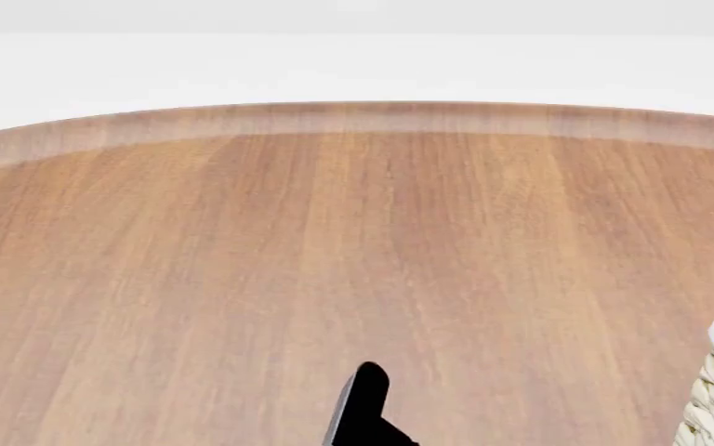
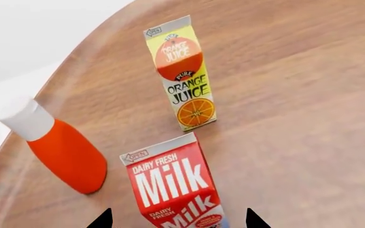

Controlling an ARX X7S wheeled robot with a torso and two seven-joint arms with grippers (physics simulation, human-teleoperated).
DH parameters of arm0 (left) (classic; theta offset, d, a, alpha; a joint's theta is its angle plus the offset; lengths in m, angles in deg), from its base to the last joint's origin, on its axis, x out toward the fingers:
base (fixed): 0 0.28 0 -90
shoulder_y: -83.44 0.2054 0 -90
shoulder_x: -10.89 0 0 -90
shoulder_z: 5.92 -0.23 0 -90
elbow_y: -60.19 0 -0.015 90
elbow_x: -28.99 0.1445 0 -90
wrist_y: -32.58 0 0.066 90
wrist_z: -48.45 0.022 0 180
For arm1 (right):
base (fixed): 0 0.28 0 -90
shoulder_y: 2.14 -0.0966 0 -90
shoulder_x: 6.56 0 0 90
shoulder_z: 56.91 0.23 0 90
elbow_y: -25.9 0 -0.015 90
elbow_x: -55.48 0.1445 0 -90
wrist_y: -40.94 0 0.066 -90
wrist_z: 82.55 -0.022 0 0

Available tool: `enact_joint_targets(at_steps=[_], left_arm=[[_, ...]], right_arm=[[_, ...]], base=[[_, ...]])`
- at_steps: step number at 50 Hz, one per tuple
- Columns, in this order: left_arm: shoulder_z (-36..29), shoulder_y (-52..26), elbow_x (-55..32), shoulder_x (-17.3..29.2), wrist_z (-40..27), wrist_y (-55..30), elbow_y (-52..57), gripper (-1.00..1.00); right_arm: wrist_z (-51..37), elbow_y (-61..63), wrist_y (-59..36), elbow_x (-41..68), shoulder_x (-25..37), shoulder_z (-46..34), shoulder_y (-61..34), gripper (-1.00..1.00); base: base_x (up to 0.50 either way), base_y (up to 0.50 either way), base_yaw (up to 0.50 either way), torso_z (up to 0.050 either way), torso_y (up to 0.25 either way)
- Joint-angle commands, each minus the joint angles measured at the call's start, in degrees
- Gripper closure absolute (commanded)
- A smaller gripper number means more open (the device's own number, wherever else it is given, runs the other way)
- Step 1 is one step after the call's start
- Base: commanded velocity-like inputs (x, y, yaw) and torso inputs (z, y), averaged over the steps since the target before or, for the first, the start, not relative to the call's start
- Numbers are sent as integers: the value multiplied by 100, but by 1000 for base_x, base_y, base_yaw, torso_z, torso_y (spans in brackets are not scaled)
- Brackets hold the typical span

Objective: Pick the milk and place it in the basket.

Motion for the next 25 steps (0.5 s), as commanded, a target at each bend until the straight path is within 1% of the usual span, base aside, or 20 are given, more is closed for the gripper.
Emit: enact_joint_targets(at_steps=[1,15,25], left_arm=[[115,5,72,-77,105,46,-20,-100],[135,40,70,-64,105,66,-24,-100],[100,50,106,-76,113,84,-34,-100]], right_arm=[[210,-399,146,-192,-260,-86,-183,-100],[440,-1109,417,-295,-528,-307,-496,-100],[690,-1875,798,-380,-828,-488,-733,-100]], base=[[0,0,0,0,0],[0,0,0,0,0],[0,0,0,0,0]])
